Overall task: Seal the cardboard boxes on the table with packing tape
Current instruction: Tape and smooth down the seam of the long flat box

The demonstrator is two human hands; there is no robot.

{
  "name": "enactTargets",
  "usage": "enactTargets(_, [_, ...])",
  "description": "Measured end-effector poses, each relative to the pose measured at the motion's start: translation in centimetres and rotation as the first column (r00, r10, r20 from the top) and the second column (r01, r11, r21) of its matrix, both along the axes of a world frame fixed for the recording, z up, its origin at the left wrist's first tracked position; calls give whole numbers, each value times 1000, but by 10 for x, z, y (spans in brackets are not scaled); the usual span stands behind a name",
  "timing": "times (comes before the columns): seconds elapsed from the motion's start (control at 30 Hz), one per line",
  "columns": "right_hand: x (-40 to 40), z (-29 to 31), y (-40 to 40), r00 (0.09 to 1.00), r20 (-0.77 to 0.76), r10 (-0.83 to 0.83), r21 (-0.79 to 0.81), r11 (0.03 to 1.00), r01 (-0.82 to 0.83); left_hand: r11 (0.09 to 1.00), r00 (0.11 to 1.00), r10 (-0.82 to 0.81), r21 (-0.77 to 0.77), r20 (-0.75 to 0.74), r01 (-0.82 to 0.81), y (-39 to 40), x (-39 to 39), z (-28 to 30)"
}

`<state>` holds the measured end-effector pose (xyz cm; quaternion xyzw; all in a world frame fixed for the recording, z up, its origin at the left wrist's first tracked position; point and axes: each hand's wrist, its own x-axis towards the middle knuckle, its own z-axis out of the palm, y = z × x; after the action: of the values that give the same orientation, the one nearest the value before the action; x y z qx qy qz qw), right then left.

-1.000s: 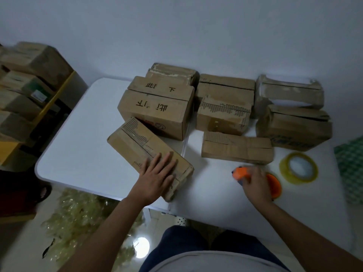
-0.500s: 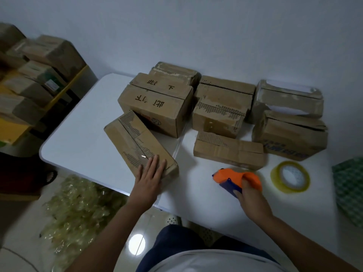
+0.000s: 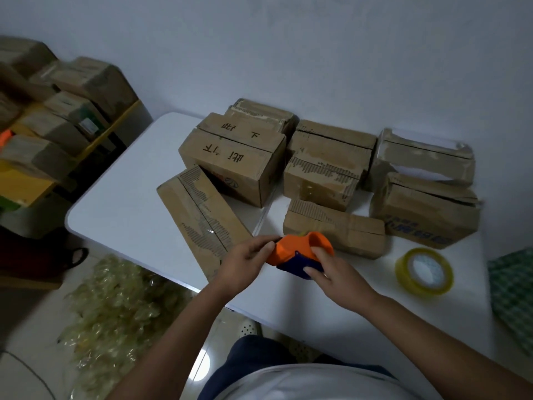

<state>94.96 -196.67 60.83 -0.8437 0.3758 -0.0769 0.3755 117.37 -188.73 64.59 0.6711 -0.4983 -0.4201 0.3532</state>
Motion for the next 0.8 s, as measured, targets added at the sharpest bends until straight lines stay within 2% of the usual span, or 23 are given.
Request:
enactTargets(0.13, [7, 6, -2, 996, -48, 71, 30, 997, -69, 990, 974, 126, 89, -186, -110, 8, 6, 4])
enactTargets(0.23, [10, 11, -4, 992, -46, 115, 58, 992, -112, 972, 917, 199, 186, -346, -140, 15, 14, 7])
enactTargets(0.33, [19, 17, -3, 992, -9, 122, 108, 987, -121, 946, 848, 294, 261, -442, -193, 21, 17, 8])
enactTargets(0.43, [29, 22, -3, 995, -20, 95, 127, 988, -91, 909, 826, 395, 304, -403, -286, 25, 17, 9])
enactTargets(0.67, [41, 26, -17, 977, -174, 123, 24, 992, -121, 830, 799, 547, 291, -250, -477, 32, 16, 7])
enactTargets(0.73, [32, 28, -29, 957, -256, 135, 1, 990, -139, 775, 732, 630, 258, -258, -576, 41, 32, 5])
enactTargets(0.8, [23, 31, -44, 921, -360, 150, 3, 987, -160, 684, 619, 728, 247, -295, -686, 54, 54, 1])
